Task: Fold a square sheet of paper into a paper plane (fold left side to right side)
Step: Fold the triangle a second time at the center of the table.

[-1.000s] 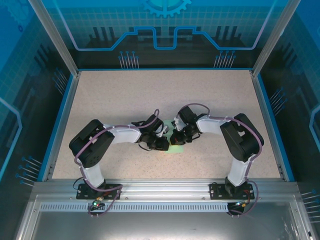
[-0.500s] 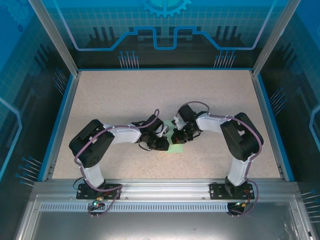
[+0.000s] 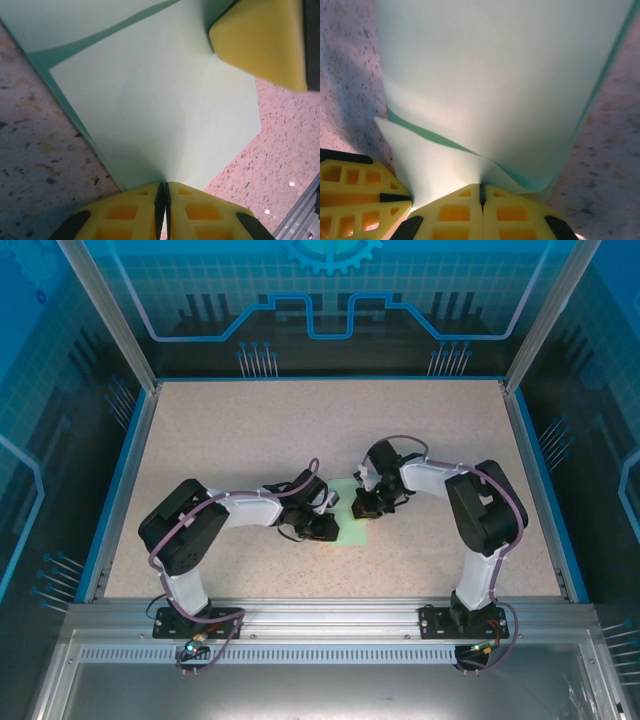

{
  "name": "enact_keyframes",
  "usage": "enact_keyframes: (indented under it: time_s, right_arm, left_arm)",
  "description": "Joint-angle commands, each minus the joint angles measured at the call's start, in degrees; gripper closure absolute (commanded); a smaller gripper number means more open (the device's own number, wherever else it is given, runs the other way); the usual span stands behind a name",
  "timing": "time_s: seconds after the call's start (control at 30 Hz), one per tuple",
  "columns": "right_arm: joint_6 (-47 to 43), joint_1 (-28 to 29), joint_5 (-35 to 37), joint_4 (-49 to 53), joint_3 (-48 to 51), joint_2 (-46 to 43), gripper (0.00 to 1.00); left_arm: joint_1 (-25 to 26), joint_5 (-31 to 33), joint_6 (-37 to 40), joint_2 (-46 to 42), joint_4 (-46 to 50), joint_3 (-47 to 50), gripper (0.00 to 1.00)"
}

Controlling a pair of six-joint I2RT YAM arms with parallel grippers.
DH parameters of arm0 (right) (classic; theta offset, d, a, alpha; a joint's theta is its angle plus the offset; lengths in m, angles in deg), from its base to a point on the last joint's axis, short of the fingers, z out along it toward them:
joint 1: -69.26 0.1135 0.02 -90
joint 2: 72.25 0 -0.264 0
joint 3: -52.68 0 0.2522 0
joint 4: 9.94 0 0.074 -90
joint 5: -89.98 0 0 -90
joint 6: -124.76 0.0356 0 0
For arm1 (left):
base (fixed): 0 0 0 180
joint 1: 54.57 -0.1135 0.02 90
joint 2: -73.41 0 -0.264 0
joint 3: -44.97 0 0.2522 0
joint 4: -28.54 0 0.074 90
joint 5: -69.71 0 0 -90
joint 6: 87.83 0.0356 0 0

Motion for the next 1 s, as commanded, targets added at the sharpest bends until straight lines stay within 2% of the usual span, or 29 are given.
enact_keyframes:
  time_s: [0.0,0.4,0.57,0.73,0.97]
  right_arm:
    - [-2.3,-2.7,3.9,2.3,-2.0,1.8,0.99]
    - [-5.1,-7.9,4.2,5.1,-5.3,3.0,0.99]
    - [-5.0,-8.7,2.0,5.0,-5.2,-0.6,1.0]
    - [-3.3,-6.4,-4.1,2.2,-1.7,-5.7,1.0]
    - [0.5,-1.2,-6.8,-2.1,1.2,-3.5,1.0]
  left_arm:
    - [1.1,4.8,0.6,2.6,5.2,3.0,0.86]
    - [1.1,5.1,0.5,1.6,5.1,3.3,0.86]
    - [1.2,4.9,0.2,1.5,4.7,2.5,0.86]
    - [1.4,4.9,0.2,1.6,4.8,1.5,0.85]
    - [1.4,5.0,0.5,1.6,5.4,0.7,0.85]
